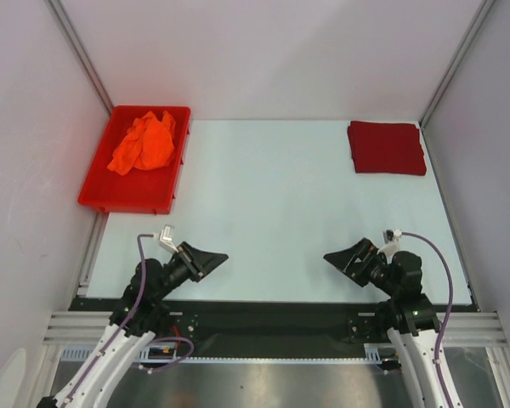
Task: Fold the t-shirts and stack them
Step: Neatly place the folded tshirt to the corner
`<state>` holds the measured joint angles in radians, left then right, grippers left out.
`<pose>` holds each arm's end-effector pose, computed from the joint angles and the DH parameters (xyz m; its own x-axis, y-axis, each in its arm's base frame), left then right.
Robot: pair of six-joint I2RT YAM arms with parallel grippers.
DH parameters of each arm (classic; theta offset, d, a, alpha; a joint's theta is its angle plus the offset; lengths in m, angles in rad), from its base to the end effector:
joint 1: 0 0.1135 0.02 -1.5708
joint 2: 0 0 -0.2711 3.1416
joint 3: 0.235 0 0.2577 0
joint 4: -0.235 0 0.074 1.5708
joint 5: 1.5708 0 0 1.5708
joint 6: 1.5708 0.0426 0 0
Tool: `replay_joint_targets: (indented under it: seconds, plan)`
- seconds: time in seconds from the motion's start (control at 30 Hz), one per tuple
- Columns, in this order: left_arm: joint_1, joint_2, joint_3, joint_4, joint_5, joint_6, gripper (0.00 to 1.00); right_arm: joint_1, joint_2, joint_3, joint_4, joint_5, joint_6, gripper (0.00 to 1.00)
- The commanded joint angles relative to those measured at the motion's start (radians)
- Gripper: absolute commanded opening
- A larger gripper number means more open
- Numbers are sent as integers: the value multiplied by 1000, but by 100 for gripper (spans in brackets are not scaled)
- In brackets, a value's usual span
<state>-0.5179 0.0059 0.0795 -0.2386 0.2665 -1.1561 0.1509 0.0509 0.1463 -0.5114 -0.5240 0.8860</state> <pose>0.0883 -0.0632 0.1745 -0.7012 -0.6167 -0.3579 0.1528 0.3603 -0.9202 0.0902 0.0353 0.1661 -0.7040 0.5713 -0.4220 -0.0591 0.5450 0.8364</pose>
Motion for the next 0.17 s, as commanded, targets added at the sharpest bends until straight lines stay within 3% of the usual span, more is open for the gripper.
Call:
replay_joint_targets:
  seconds: [0.0,0.13]
  plan:
    - [-5,-110,-204,103,45,-60,34,7,-8,-114,-127,-15,-19,100]
    - [-5,-141,-228,111,39,-88,41,7,-6,-117,-113,-33,-21,100]
